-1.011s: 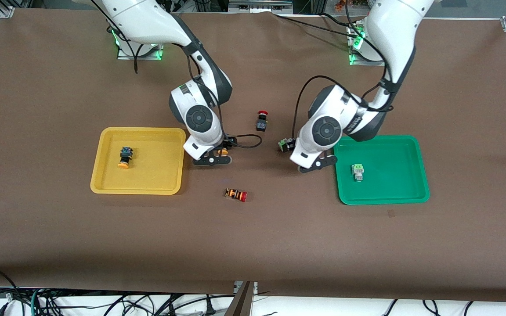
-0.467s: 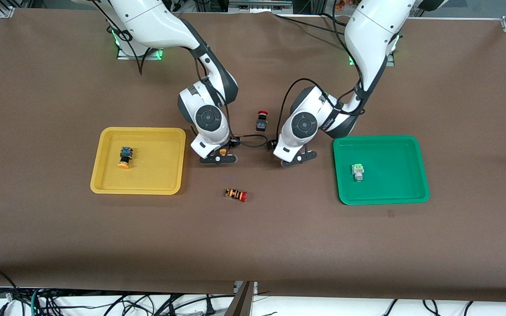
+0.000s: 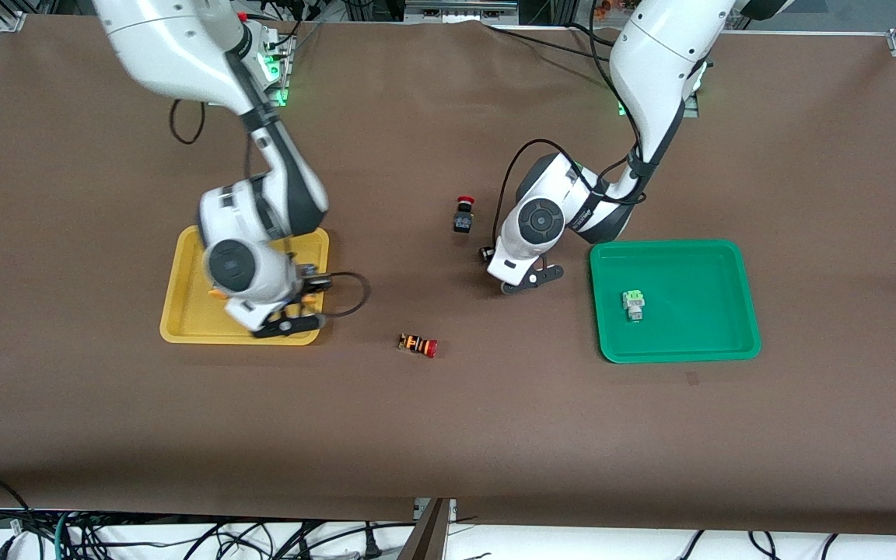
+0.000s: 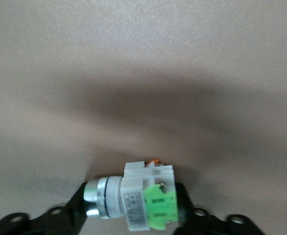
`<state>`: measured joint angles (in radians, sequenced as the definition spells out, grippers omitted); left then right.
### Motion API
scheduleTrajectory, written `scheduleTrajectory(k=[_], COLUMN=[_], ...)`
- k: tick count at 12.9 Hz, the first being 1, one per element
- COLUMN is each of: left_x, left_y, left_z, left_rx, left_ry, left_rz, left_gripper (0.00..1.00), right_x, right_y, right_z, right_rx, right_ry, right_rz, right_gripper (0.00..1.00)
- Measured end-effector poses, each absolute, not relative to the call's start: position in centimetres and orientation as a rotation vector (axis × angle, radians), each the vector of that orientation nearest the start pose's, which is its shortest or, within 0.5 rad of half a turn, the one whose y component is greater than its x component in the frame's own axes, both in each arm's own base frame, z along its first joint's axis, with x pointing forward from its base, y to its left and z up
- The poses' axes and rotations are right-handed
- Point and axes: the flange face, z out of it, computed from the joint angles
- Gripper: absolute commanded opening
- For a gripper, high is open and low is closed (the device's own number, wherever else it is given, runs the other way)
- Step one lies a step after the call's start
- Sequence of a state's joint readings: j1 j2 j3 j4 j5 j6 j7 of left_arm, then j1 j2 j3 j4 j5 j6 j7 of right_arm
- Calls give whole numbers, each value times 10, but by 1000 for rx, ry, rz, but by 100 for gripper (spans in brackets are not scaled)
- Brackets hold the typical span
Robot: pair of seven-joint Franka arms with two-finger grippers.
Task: Place green and yellow buttons in trays
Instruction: 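Place the yellow button in the yellow tray while the left gripper places green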
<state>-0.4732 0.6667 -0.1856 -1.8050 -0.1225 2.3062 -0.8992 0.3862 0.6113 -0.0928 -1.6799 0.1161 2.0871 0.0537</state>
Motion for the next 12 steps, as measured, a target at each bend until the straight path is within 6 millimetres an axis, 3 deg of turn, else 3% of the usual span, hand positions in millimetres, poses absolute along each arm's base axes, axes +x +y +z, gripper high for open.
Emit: scheduleTrajectory(k=[1,2,4,6,7,9,12], left_x=[505,509,528,558,573,602,630], left_y=[-386,-383,-358,-309,-280,-212,-110], left_z=[173,184,226,272,285,287,259], left_rx=[-3098,-3090,-3034,-2973,-2943,-2899,-2956], left_ry=[-577,-588,-596,-562,-542,-436,-184], left_rz=[394,394,410,385,343,273,332], left_gripper=[5,8,10,12,12,14,26], right_x=[627,627,626,632,636,647,667], right_y=[181,170,169,175,179,184,169], right_z=[225,217,213,227,240,276,347], right_rx=[-3103,-3104,-3105,-3102,-3100,-3093,-3105], right_ry=[-283,-268,-265,-276,-283,-293,-258], right_rz=[342,364,372,333,313,305,302], right_gripper=[100,100,100,100,100,100,100])
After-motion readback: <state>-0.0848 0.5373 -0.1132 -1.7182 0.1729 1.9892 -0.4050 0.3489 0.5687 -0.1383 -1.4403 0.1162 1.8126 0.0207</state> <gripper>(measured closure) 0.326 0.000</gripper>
